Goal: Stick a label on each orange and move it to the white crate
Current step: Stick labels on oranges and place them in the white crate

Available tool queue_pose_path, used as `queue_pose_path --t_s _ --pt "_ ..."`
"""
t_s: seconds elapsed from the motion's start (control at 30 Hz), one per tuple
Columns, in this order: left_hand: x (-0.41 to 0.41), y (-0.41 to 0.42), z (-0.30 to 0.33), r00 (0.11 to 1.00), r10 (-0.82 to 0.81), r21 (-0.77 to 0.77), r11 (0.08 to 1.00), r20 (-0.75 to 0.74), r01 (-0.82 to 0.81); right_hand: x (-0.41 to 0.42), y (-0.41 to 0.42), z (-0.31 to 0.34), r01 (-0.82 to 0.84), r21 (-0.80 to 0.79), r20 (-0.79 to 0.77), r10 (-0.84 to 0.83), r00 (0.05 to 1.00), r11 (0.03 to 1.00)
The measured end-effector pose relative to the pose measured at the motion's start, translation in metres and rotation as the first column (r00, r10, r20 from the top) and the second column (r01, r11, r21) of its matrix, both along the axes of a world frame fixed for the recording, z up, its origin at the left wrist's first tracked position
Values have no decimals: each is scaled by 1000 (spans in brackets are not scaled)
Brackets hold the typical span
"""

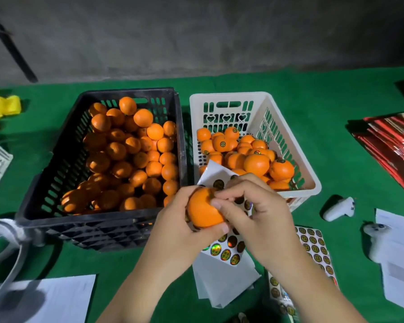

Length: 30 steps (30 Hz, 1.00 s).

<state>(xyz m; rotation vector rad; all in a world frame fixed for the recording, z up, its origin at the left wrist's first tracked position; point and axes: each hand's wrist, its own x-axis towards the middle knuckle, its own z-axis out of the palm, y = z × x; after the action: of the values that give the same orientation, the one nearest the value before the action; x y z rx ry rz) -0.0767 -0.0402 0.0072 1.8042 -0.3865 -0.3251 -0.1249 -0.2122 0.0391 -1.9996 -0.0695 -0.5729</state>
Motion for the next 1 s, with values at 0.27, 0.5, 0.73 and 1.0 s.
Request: queue_pose_path --t_s 0.27,0.5,0.73,1.0 --pt "-7 0 1 1000 -4 26 1000 23 3 -7 -9 -9 -44 -42 -9 43 999 998" --pt "-5 -4 2 996 3 -96 995 -94 -12 -13 -6 -6 167 -43 188 -156 970 985" --pt "-3 -6 0 989 -50 -148 989 -137 30 -16 -6 -11 -55 -95 76 62 995 994" --pt "-2 -5 1 961 -148 -261 962 -234 85 -28 -16 -15 -203 -493 -174 133 976 846"
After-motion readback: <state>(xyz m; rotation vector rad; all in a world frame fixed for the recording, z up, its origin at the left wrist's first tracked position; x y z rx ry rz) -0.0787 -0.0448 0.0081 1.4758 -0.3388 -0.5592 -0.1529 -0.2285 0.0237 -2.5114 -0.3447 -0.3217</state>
